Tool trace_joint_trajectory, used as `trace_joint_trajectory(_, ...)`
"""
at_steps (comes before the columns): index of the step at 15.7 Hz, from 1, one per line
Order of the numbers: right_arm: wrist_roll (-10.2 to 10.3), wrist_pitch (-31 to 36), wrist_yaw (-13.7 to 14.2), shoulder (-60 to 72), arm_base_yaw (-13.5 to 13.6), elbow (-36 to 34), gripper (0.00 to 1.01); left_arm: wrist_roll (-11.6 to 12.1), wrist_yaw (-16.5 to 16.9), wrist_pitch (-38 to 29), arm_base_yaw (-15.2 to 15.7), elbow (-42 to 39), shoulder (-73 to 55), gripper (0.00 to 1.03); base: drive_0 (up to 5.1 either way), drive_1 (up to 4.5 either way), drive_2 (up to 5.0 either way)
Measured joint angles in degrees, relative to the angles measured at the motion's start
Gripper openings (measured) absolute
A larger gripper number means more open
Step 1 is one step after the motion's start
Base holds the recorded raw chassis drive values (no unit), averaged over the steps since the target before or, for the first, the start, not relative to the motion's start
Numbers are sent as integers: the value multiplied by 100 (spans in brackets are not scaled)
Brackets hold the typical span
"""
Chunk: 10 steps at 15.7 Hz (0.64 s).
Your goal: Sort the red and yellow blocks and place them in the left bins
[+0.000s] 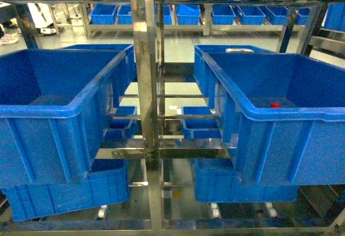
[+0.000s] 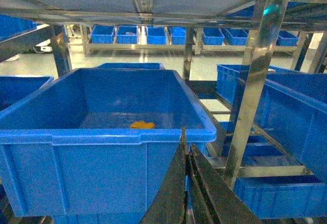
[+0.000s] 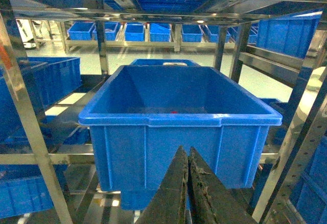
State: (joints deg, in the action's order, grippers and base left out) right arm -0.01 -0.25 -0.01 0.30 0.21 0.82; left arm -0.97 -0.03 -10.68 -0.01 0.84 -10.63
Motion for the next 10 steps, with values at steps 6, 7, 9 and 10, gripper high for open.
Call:
trace_joint_trajectory(6,-2,-2,0,0,0,0,2,13,-2,1075,0,2,1005,2,0,0,0)
trace_joint_trajectory(7,-2,7,0,0,0,0,12,11,-20,1086,0,2,1005,6,0,0,0)
trace_joint_trajectory(9,-2,2,0,0,0,0,40,13,0,1088,0,2,1005,33,0,0,0)
trace_joint_trajectory(10,-2,2,0,0,0,0,53,13,0,1088,0,2,1005,46,0,0,0)
